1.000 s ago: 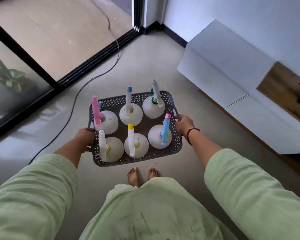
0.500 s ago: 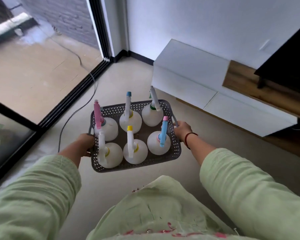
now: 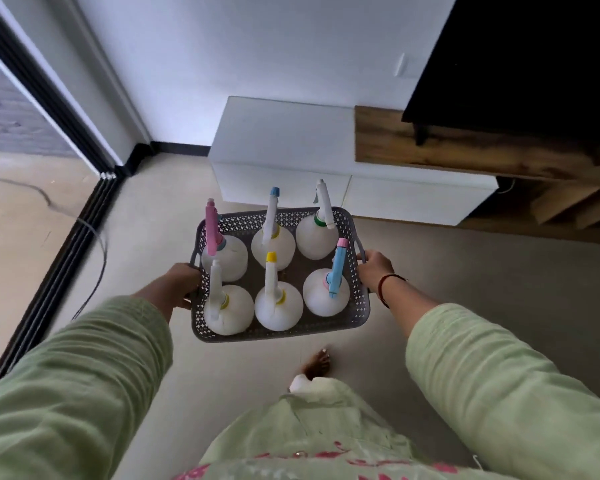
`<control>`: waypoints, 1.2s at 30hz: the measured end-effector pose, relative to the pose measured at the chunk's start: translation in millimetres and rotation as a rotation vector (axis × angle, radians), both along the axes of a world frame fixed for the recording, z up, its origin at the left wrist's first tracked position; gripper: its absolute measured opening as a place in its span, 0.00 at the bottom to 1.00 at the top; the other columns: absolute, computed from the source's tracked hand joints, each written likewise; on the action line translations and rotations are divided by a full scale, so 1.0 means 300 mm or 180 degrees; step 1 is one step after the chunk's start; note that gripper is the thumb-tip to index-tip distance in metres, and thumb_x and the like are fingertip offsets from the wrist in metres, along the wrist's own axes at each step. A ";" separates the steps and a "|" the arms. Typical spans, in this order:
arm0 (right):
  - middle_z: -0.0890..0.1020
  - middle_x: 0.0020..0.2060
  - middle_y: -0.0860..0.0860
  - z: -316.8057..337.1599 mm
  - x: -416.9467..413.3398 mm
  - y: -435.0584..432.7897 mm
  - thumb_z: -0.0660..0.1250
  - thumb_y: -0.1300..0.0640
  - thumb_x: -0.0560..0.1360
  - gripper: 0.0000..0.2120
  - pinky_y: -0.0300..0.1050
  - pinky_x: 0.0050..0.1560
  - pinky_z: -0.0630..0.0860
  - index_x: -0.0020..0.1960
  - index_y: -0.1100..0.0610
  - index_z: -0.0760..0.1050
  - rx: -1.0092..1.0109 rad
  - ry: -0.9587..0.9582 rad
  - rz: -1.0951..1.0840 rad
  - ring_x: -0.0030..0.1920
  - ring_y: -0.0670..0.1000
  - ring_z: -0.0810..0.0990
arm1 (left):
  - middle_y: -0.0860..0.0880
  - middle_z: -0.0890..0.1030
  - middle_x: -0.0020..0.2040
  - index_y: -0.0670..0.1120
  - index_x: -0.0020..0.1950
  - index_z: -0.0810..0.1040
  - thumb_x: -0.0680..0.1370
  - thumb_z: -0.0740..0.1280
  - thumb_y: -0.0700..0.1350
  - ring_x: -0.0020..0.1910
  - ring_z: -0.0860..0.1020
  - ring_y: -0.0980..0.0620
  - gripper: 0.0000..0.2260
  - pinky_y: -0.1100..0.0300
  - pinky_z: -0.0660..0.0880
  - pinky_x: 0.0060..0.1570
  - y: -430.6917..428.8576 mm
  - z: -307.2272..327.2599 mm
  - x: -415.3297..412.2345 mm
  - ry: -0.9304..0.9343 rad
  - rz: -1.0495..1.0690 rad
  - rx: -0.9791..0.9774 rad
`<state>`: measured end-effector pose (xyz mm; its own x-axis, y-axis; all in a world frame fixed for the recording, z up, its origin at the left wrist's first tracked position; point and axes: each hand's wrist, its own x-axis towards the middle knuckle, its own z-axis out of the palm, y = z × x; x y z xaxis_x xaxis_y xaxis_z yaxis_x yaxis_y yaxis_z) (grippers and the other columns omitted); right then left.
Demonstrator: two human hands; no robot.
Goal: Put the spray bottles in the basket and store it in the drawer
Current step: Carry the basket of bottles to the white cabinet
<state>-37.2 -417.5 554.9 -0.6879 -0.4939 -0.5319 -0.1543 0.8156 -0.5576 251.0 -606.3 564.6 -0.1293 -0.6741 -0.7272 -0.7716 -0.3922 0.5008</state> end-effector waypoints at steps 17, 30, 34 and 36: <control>0.79 0.60 0.59 0.050 -0.559 0.051 0.64 0.58 0.76 0.15 0.55 0.62 0.76 0.62 0.57 0.75 -0.0042 0.0017 -0.1065 0.60 0.61 0.78 | 0.37 0.77 0.43 0.34 0.56 0.75 0.79 0.58 0.36 0.40 0.77 0.43 0.10 0.44 0.78 0.49 -0.214 0.023 -0.847 -0.0094 -0.0977 -0.0104; 0.78 0.61 0.60 -0.012 -0.773 0.145 0.63 0.58 0.76 0.16 0.54 0.63 0.75 0.63 0.58 0.75 0.0126 -0.0025 -0.2224 0.61 0.61 0.77 | 0.37 0.77 0.42 0.33 0.58 0.75 0.77 0.60 0.36 0.38 0.77 0.42 0.12 0.48 0.77 0.40 -0.302 -0.053 -1.444 -0.0319 -0.2122 -0.0056; 0.76 0.64 0.60 -0.052 -0.807 0.151 0.61 0.59 0.78 0.17 0.48 0.64 0.71 0.66 0.59 0.73 0.0358 0.0006 -0.2661 0.64 0.61 0.75 | 0.36 0.77 0.44 0.32 0.58 0.75 0.76 0.62 0.37 0.41 0.77 0.41 0.13 0.49 0.77 0.40 -0.329 -0.105 -1.647 -0.0367 -0.2611 0.0045; 0.75 0.65 0.60 -0.077 -0.824 0.144 0.60 0.59 0.78 0.17 0.48 0.65 0.70 0.66 0.59 0.73 0.0463 -0.0013 -0.2877 0.65 0.61 0.74 | 0.35 0.78 0.45 0.31 0.59 0.75 0.76 0.61 0.36 0.42 0.78 0.40 0.13 0.47 0.78 0.42 -0.341 -0.122 -1.740 -0.0405 -0.2892 0.0067</control>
<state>-284.5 -374.3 531.6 -0.7779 0.3039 -0.5500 0.5788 0.6872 -0.4390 -270.9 -708.7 528.0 -0.5214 -0.3389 -0.7832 -0.8365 0.3843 0.3906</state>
